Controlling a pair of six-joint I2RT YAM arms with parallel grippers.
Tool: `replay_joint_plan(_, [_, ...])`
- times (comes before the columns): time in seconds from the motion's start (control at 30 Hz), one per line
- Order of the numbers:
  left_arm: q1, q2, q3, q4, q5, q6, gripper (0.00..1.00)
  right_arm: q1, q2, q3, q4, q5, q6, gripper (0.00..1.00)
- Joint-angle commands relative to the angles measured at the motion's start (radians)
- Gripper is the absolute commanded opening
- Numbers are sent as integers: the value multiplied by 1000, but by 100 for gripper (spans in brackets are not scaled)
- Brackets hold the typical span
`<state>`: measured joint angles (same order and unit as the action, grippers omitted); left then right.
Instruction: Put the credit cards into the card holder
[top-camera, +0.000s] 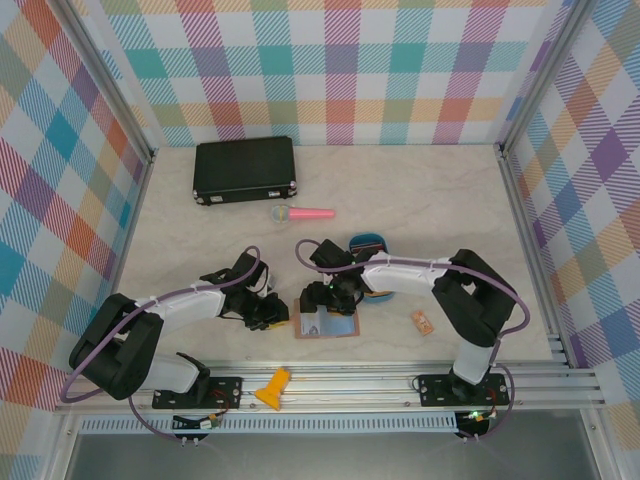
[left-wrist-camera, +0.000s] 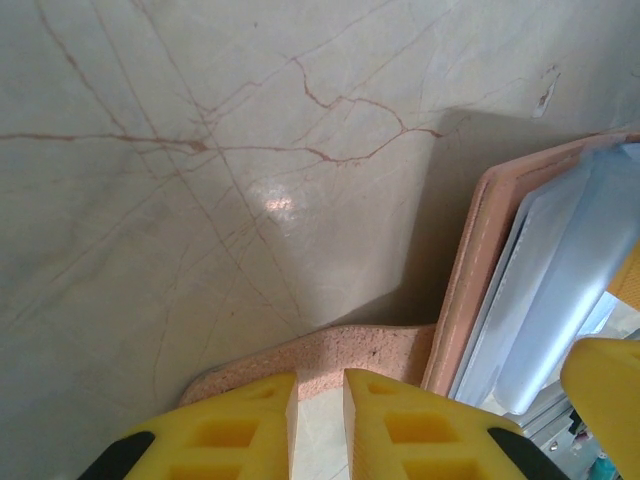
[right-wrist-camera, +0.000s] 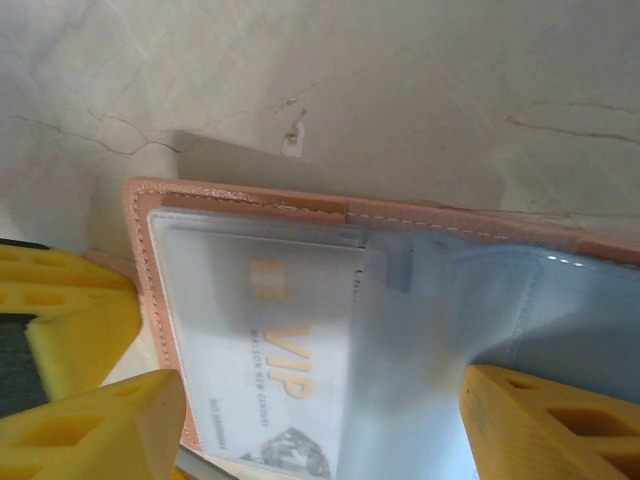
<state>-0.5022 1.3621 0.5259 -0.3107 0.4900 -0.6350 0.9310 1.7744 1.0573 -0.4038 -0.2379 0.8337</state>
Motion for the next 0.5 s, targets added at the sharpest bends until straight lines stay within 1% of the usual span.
replay_joint_plan(0.0, [7,32,-47,-60,-80,11,21,19,-23,-35,99,-61,43,73])
replay_joint_plan(0.2, [7,34,-46,-58,-79,11,21,38,-58,-42,133,-56,60,73])
replay_joint_plan(0.47, [7,22,-50,-67,-84,11,21,61,-46,-43,178,-62,90,73])
